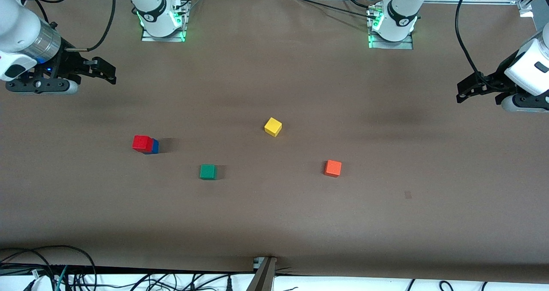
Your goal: Pass red block to right arm, stack on blue
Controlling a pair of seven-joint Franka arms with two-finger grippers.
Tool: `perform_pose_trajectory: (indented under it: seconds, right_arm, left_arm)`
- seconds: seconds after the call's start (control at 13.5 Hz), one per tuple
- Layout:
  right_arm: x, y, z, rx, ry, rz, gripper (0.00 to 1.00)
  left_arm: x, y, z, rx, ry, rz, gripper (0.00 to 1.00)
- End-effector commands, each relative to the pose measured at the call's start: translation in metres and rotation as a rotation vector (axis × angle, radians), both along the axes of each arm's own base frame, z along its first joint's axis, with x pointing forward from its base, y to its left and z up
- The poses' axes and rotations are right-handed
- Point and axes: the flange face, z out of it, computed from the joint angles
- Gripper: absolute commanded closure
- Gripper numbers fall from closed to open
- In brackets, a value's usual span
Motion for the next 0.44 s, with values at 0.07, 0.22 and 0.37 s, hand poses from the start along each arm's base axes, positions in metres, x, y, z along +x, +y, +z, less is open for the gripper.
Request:
perform_pose_trajectory:
  seconds: [0.07, 0.22, 0.37]
  right_arm:
    - [0.0021, 0.0031, 0.0132, 0.001, -0.008, 0.002, 0.0]
    - [0.0017, -0.0019, 0.014, 0.004, -0.008, 0.008, 0.0]
    - [-0.0015, -0.0049, 0.0133, 0.001, 0.018, 0.001, 0.0]
  left_arm:
    - [0.0015, -0.0021, 0.0056, -0.005, 0.006, -0.008, 0.0]
    - [0.0015, -0.0029, 0.0057, -0.006, 0.006, -0.008, 0.0]
    - [0.0013, -0.0038, 0.0055, -0.006, 0.008, -0.009, 0.0]
